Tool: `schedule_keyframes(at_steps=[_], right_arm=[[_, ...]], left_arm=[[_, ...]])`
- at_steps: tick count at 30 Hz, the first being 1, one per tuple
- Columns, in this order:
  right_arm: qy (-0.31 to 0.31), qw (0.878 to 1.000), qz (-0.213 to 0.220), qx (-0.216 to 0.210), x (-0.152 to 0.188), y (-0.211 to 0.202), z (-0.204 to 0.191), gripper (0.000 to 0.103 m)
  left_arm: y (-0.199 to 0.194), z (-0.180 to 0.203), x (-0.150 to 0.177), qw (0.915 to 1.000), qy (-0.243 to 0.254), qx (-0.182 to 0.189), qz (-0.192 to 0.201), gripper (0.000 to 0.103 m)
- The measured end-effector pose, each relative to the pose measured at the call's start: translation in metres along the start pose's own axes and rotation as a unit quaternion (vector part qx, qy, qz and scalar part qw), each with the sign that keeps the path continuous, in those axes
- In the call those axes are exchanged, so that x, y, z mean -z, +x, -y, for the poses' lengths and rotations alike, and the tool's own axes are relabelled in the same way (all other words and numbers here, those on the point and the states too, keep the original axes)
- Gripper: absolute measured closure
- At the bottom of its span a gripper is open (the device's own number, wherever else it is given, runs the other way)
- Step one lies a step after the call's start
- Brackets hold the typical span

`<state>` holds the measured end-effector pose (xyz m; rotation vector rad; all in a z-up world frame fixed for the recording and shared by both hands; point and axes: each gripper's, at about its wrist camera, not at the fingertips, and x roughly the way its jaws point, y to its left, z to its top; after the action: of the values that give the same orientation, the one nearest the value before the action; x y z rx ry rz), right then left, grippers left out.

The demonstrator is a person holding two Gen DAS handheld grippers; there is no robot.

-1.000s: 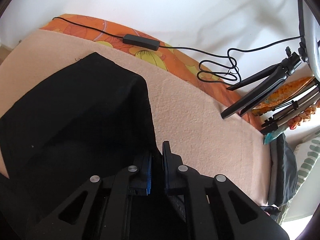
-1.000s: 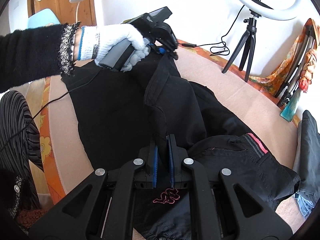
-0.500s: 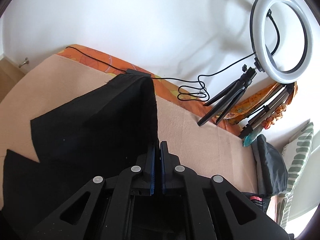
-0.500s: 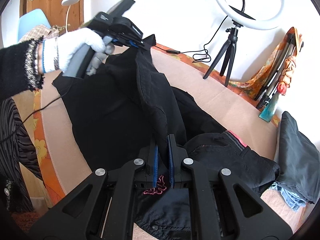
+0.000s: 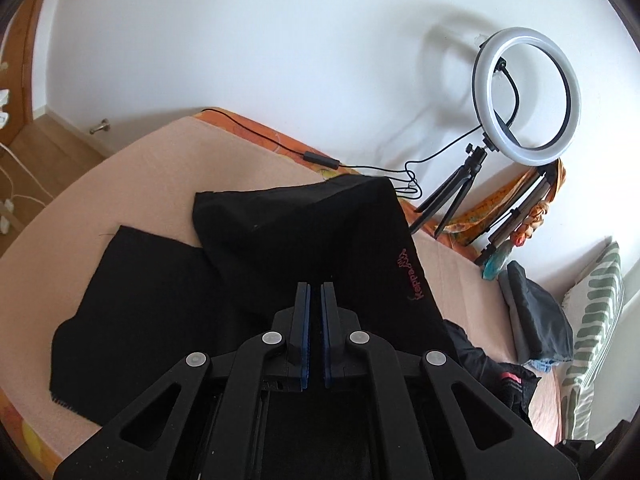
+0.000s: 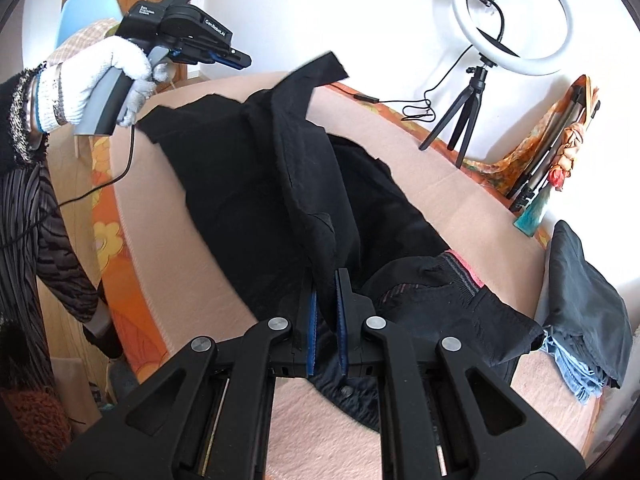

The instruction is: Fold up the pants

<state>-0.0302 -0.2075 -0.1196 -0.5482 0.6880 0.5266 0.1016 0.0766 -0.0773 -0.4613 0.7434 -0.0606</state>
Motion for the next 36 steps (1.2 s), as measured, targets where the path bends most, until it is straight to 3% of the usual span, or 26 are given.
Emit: schedule_keyframes(at_steps=[3,4,7,8,12,14,17,20,22,23,25,29,32,36], right_arm=[[-0.008,1.0,-0.01,0.002,0.008,0.003,-0.01,0.094],[-0.013,1.0,-0.009,0.005,0.009,0.002,-0.014,0.094],[-0.019,1.0,-0.006,0.008,0.013,-0.002,-0.021,0.094],[-0.018,1.0,-0.008,0.008,0.014,-0.002,-0.022,0.094],[-0.017,1.0,-0.013,0.011,0.018,0.001,-0.025,0.094],[-0.016,1.0,-0.016,0.012,0.02,0.002,-0.026,0.094],[-0.012,1.0,-0.021,0.009,0.024,0.003,-0.025,0.094],[-0.015,1.0,-0.025,0.007,0.027,0.006,-0.026,0.094],[-0.018,0.999,-0.027,0.005,0.028,0.007,-0.027,0.094],[-0.019,0.999,-0.026,0.005,0.027,0.007,-0.026,0.094],[-0.016,1.0,-0.022,0.004,0.027,0.005,-0.025,0.094],[-0.005,1.0,-0.015,0.001,0.023,0.004,-0.016,0.094],[-0.007,1.0,-0.012,0.005,0.02,0.006,-0.014,0.094],[-0.015,1.0,0.003,0.026,0.01,0.003,-0.013,0.094]], left_arm=[[0.003,0.005,-0.001,0.9997,0.007,-0.009,-0.021,0.097],[0.004,0.009,-0.003,0.9997,0.002,-0.005,-0.024,0.091],[0.02,0.031,-0.008,0.9983,0.014,-0.003,-0.056,0.05],[0.027,0.041,-0.01,0.9974,0.027,-0.009,-0.066,0.046],[0.06,0.081,-0.015,0.991,0.068,-0.044,-0.107,0.041],[0.078,0.095,-0.016,0.9867,0.085,-0.053,-0.128,0.032],[0.104,0.115,-0.019,0.9808,0.105,-0.081,-0.143,0.032],[0.135,0.127,-0.018,0.9691,0.14,-0.12,-0.164,0.032],[0.149,0.125,-0.018,0.9636,0.154,-0.156,-0.153,0.036],[0.153,0.12,-0.017,0.9634,0.154,-0.166,-0.143,0.06],[0.159,0.106,-0.015,0.967,0.136,-0.154,-0.151,0.1],[0.145,0.087,-0.015,0.9811,0.113,-0.102,-0.119,0.101],[0.118,0.081,-0.025,0.9854,0.117,-0.093,-0.082,0.102],[0.059,0.05,-0.042,0.9946,0.064,-0.081,-0.013,0.102]])
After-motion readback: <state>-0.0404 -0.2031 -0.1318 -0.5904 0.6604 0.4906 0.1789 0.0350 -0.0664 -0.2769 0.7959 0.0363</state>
